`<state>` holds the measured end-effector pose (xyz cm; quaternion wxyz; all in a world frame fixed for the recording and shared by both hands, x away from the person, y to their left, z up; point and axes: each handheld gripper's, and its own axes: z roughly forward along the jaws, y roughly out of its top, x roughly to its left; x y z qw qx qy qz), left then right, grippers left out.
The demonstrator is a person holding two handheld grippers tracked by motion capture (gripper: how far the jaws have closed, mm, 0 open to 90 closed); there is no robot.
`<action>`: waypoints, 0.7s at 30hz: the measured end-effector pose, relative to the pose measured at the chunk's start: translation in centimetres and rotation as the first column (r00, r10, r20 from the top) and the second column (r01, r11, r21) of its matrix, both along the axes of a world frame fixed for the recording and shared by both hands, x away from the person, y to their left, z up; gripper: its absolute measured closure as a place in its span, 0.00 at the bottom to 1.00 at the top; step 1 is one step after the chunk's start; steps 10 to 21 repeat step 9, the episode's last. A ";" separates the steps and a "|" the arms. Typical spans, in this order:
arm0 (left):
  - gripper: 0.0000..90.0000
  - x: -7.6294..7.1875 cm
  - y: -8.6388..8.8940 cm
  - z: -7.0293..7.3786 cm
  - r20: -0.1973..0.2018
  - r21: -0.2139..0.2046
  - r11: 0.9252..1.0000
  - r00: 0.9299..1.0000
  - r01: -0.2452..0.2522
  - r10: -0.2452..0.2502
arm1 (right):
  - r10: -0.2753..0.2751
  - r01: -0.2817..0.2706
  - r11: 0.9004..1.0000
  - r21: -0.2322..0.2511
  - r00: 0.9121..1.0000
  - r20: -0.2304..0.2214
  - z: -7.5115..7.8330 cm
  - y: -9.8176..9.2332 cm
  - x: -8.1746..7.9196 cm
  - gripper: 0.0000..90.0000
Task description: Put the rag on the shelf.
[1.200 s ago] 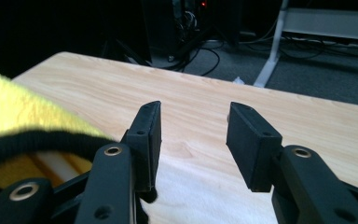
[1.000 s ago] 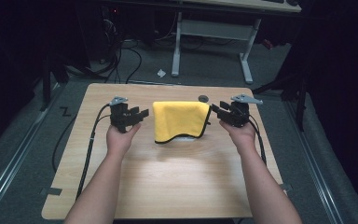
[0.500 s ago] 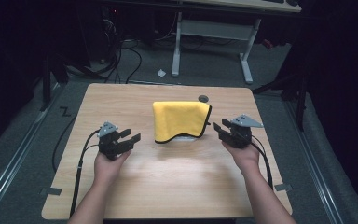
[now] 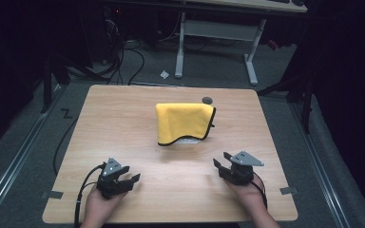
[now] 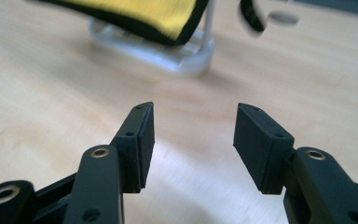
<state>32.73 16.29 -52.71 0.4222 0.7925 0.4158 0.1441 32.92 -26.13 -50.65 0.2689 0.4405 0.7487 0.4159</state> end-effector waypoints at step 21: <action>0.49 -0.2 0.1 0.1 0.002 -0.070 0.998 1.000 0.006 -0.006 | -0.010 0.010 0.999 -0.032 1.000 -0.010 -0.8 -0.1 -0.6 0.54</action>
